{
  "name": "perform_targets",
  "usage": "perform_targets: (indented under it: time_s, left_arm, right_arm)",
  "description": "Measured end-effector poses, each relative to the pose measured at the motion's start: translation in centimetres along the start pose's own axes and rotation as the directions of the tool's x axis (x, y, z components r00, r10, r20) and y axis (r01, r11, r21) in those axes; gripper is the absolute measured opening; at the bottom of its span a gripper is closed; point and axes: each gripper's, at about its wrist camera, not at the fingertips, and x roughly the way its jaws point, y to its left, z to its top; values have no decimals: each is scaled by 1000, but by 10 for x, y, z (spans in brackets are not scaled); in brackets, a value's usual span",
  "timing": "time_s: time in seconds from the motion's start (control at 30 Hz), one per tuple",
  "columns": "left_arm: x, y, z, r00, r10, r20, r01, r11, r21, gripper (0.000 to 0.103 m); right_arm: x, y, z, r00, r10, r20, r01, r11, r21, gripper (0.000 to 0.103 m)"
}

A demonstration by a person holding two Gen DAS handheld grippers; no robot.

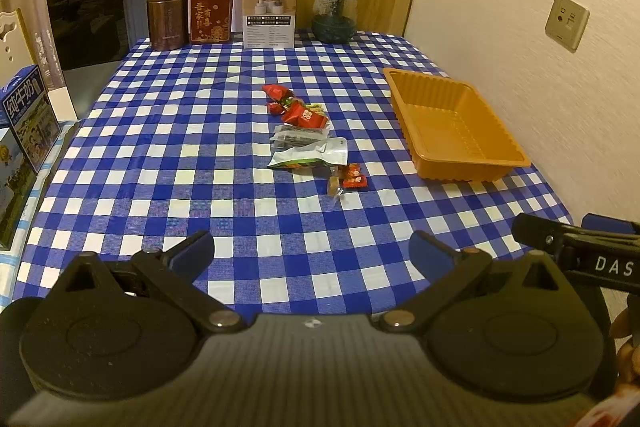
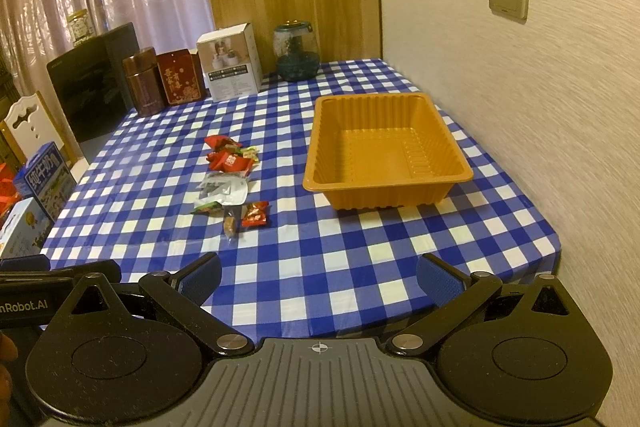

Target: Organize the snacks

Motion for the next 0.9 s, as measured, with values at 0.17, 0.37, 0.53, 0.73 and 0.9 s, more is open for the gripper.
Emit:
perform_targets:
  time_s: [0.17,0.37,0.53,0.73,0.9]
  left_arm:
    - [0,-1,0,1000,2,0,-2,1000,0,103]
    - [0,0,0,1000,-1,0,1,1000,-1,103]
    - [0,-2,0,1000,-2,-1,2,1000,-1,103]
    - [0,-2,0,1000,-2,-2,2,1000,-1,103]
    - [0,-1,0,1000,-3,-1,3,1000,-1,103]
  right_arm:
    - [0,-1,0,1000,0,0,0,1000,1,103]
    - [0,-1,-1,1000,1,1,-1,1000,2,103]
    - [1,-3,0,1000,1,0,-1,1000,3,103]
    - [1,-3,0,1000,1,1,-1,1000,2,103]
    - [1,-3,0,1000,1,0,-1,1000,3,103]
